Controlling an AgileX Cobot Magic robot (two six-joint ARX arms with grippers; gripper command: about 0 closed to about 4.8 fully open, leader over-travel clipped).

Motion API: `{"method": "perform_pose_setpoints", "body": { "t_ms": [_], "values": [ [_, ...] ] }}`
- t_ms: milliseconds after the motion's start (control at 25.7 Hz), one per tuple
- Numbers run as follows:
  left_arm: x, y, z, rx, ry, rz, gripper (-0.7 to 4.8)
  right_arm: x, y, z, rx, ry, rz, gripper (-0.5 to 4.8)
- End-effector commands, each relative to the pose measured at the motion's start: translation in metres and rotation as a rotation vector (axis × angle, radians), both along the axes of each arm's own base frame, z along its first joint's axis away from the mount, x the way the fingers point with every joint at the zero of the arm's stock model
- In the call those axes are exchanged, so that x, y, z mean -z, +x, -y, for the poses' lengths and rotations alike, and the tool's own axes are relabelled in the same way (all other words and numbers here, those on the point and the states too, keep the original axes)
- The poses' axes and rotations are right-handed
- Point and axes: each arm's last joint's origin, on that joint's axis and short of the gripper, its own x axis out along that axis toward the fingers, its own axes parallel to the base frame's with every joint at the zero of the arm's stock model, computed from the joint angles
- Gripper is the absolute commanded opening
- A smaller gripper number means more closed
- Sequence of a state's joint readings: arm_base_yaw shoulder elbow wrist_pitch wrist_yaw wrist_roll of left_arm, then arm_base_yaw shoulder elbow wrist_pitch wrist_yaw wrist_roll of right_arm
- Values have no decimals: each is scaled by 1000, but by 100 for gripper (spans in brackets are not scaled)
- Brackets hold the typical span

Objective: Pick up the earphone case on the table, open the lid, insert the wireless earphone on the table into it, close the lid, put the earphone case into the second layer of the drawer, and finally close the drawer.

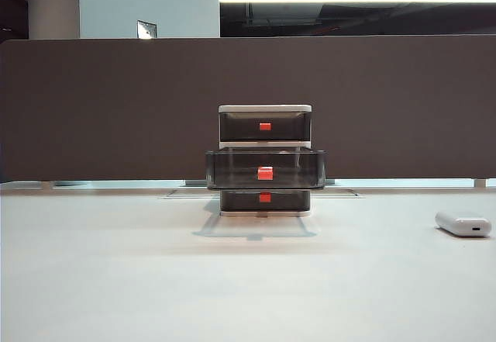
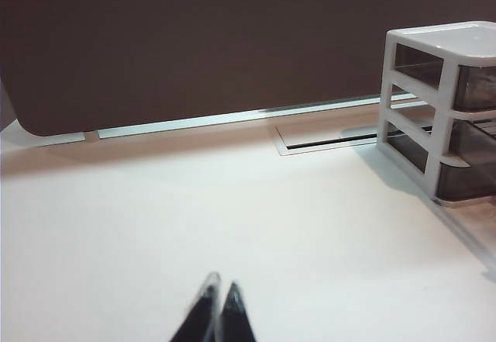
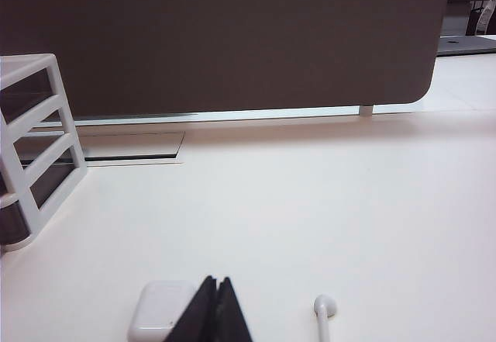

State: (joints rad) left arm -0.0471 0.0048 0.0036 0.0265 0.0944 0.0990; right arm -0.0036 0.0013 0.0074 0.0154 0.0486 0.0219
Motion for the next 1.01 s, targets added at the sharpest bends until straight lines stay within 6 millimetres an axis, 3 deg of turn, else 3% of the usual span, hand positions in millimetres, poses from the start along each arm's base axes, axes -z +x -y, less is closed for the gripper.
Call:
{"method": "perform_pose_setpoints", "body": {
  "t_ms": [39,273,467,584,779,1012],
  "values": [
    [-2,0,0,0,-3,16,-6,1,0,0,-2,4,8,-5],
    [-3,0,0,1,-26,25,-6,0,0,0,-4,4,11,-5],
    [-24,-4,0,9,-81,170,-6,-8,-2,0,-6,38,33,-5],
    [-44,-9,-1,18,-129,224,-6,-31,-7,0,-6,41,81,-5],
    [-57,-11,0,29,-190,229,-6,-59,-11,0,-5,41,47,-5],
    [-70,-4,3,63,-243,174,-6,-89,-2,0,-5,41,-1,-5]
  ]
}}
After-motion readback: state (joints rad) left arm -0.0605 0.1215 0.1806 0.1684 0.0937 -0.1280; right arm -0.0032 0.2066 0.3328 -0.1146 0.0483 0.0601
